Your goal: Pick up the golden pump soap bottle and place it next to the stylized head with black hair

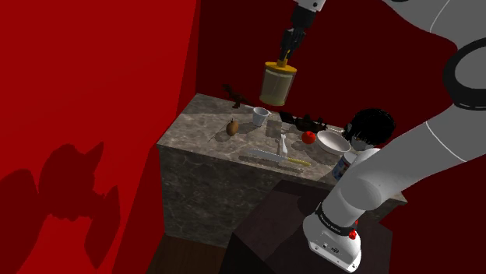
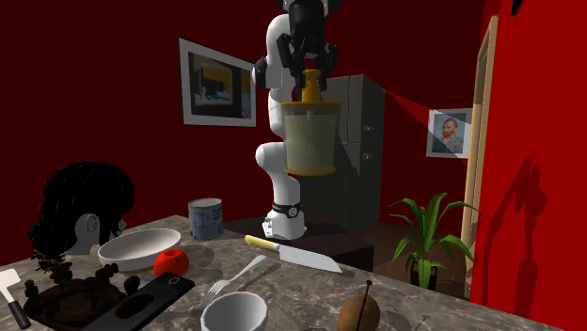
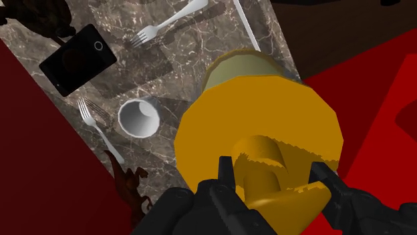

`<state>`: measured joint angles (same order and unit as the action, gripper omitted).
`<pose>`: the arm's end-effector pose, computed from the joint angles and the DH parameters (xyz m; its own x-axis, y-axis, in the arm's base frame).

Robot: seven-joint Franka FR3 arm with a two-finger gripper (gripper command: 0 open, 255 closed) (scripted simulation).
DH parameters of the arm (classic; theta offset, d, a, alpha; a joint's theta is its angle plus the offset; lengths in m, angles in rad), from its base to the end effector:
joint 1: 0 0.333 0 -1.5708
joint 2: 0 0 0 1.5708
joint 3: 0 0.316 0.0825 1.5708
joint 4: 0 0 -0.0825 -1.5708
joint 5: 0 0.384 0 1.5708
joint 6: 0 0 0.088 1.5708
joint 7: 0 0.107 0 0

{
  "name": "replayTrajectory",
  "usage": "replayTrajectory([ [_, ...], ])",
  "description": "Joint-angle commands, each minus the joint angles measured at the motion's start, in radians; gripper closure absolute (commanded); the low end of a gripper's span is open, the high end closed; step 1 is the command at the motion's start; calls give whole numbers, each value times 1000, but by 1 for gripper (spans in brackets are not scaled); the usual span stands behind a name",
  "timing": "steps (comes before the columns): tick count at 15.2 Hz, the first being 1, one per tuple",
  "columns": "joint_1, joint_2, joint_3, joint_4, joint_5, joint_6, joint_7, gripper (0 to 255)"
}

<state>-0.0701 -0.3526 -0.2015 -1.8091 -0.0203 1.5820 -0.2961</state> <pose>0.4218 -0.1394 0.6848 0.9914 0.0304 0.1275 0.0323 -0.9994 -0.0123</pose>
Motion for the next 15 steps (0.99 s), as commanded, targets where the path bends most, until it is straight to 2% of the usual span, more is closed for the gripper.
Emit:
replayTrajectory([
  [1, 1, 12, -1, 41, 2, -28, -2, 255],
  [13, 5, 103, -10, 305, 18, -203, -9, 255],
  [15, -2, 78, -18, 284, 13, -207, -24, 255],
])
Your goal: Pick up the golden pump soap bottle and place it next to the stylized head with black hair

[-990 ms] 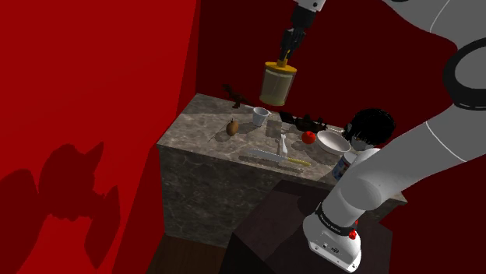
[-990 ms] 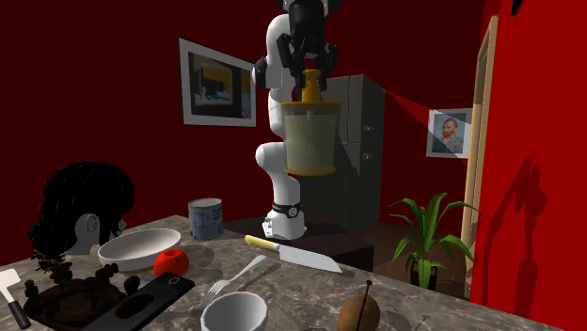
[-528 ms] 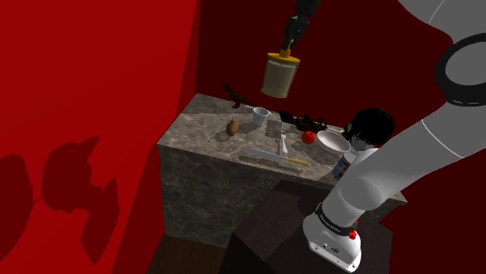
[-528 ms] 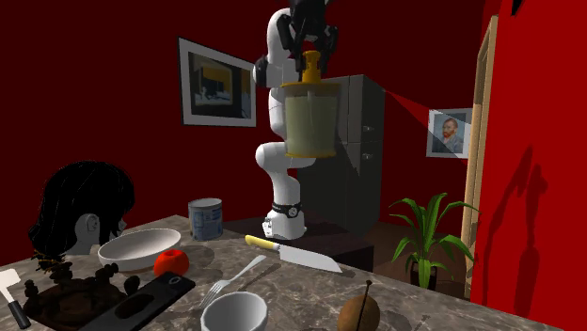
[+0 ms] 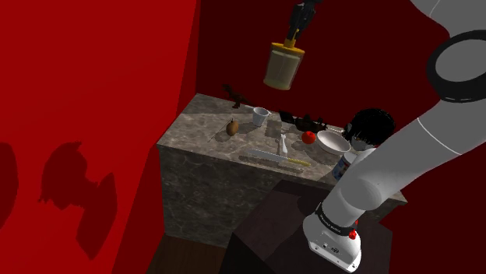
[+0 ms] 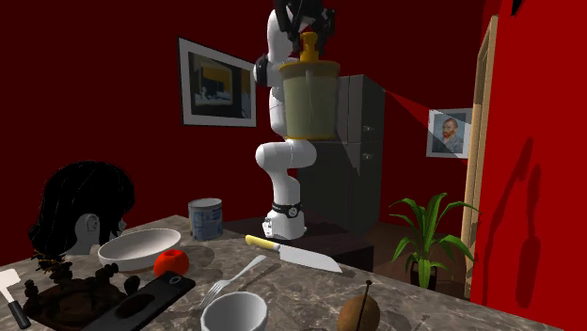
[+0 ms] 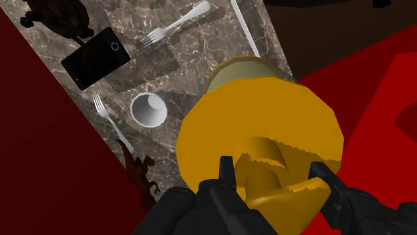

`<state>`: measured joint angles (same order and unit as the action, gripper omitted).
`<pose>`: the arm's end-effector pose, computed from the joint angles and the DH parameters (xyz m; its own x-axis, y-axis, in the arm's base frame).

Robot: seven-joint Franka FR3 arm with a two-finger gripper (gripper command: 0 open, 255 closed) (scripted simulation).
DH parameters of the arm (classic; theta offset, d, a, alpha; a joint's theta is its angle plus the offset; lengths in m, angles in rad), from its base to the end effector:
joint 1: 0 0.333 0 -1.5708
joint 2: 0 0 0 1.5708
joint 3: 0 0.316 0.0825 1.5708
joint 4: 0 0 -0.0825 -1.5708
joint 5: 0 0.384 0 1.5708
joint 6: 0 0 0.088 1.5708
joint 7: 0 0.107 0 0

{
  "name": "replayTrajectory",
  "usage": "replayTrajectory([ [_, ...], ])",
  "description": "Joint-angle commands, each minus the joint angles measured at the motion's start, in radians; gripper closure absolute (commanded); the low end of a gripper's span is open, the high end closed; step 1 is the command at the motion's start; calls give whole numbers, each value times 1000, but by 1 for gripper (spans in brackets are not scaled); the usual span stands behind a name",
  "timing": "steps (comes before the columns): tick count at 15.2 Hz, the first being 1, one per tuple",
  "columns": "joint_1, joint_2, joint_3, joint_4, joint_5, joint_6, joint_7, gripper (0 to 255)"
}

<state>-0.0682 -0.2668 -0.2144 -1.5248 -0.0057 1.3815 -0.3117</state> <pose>0.4160 -0.1430 0.7576 0.9914 0.0307 0.1271 0.0325 -0.9994 -0.0123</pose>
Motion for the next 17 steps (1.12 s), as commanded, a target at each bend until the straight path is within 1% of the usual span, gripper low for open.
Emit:
replayTrajectory([
  [1, -10, -34, -14, -23, -8, -9, -24, 255],
  [5, -36, -127, -52, -99, -37, -25, -88, 255],
  [9, -62, -208, -95, -152, -70, -48, -157, 255],
  [17, -110, -327, -198, -197, -148, -108, -311, 255],
])
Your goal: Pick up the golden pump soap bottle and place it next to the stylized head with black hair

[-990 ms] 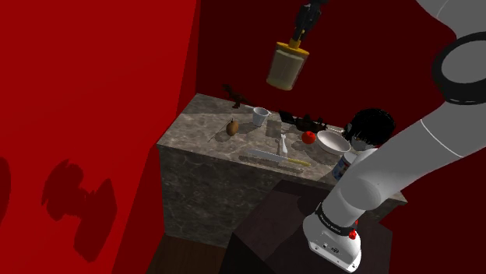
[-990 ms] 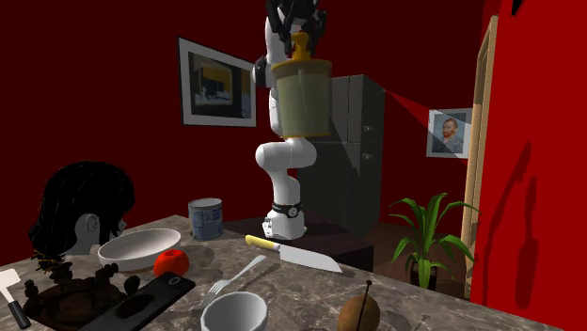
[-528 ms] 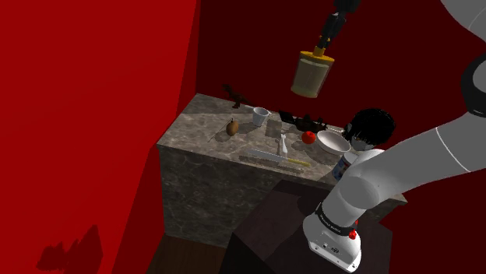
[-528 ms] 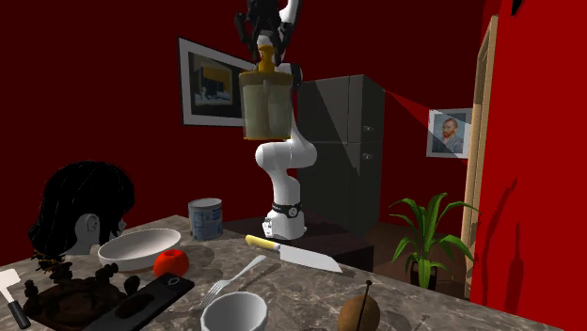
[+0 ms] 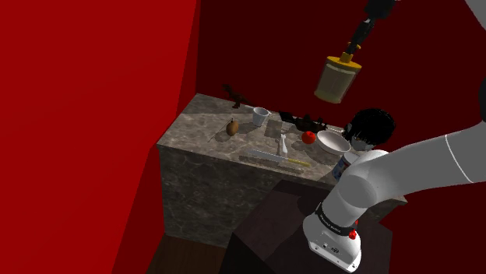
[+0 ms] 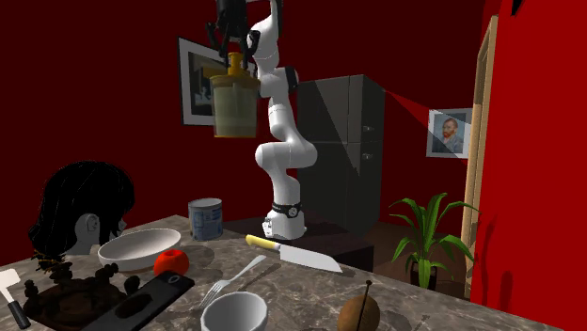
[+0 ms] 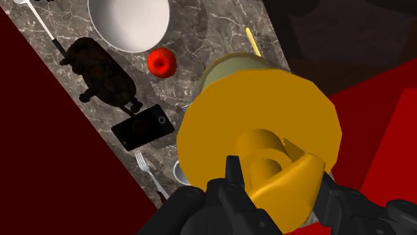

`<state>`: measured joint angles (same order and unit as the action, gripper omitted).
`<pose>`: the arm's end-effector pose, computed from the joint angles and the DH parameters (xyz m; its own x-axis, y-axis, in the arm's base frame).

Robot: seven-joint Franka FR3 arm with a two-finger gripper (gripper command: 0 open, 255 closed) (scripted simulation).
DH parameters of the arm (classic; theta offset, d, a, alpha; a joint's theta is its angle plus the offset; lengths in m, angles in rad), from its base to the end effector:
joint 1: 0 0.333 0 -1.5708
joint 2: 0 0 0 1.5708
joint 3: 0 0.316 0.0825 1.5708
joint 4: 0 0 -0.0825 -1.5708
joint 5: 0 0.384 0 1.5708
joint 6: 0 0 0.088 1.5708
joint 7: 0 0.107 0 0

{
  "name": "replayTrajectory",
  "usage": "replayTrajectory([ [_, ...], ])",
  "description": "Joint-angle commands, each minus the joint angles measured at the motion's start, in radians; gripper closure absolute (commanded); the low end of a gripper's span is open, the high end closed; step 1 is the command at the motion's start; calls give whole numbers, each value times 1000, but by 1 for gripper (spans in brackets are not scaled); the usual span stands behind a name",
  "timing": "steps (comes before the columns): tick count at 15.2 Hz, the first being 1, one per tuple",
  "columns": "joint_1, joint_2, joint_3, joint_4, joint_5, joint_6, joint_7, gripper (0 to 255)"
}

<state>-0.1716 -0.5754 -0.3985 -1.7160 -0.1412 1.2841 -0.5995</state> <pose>0.2338 -0.2580 0.7605 0.9914 0.0291 0.1275 0.0309 -0.9994 -0.0122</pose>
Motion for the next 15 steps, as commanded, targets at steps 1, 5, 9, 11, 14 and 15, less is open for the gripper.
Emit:
replayTrajectory([
  [1, -12, -29, -28, -6, -23, -18, -44, 255],
  [5, -30, -64, -91, 5, -68, -50, -131, 255],
  [9, -42, -85, -160, 34, -114, -81, -224, 255],
  [11, -44, -89, -198, 56, -137, -96, -272, 255],
  [14, -43, -89, -261, 97, -171, -117, -348, 255],
  [15, -41, -87, -283, 113, -182, -124, -374, 255],
])
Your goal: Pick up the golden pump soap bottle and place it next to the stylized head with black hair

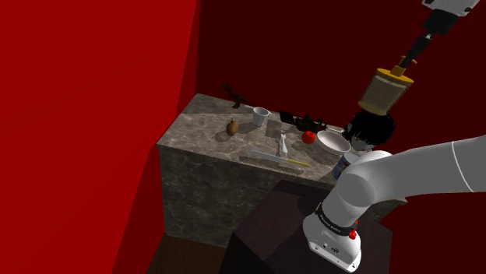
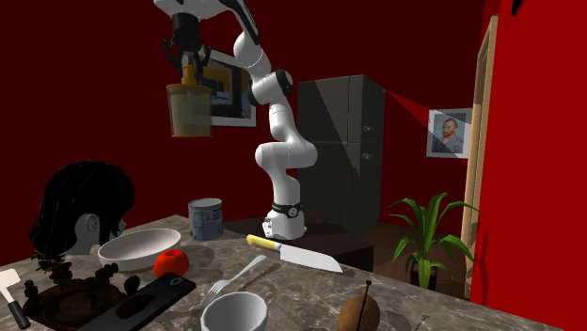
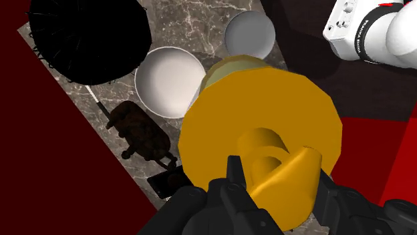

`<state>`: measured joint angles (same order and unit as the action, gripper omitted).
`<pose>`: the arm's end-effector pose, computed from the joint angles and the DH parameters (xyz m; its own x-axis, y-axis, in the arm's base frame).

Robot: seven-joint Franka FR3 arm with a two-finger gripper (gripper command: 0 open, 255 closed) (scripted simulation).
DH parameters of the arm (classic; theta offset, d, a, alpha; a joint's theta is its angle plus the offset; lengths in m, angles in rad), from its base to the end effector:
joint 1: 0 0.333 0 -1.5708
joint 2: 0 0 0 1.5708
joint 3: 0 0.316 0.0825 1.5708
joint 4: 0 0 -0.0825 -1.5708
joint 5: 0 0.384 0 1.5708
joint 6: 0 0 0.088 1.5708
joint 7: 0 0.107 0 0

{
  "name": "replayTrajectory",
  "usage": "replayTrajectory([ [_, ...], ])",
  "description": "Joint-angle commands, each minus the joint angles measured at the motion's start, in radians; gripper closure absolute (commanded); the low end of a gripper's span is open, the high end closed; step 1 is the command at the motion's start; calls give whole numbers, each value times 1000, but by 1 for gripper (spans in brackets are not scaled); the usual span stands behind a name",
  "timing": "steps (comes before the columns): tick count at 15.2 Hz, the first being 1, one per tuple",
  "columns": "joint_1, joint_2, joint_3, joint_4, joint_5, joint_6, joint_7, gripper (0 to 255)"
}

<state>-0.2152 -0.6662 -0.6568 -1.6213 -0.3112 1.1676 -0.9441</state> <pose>0.0629 -0.3609 0.7607 0.9913 0.0293 0.1284 0.0311 -0.9994 -0.0124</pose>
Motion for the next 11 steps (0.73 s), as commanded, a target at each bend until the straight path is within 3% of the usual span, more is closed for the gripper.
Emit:
replayTrajectory([
  [1, 6, 6, -48, 36, -22, -14, -56, 255],
  [7, 51, 42, -214, 169, -80, -50, -224, 255],
  [11, 122, 82, -365, 291, -110, -75, -344, 255],
])
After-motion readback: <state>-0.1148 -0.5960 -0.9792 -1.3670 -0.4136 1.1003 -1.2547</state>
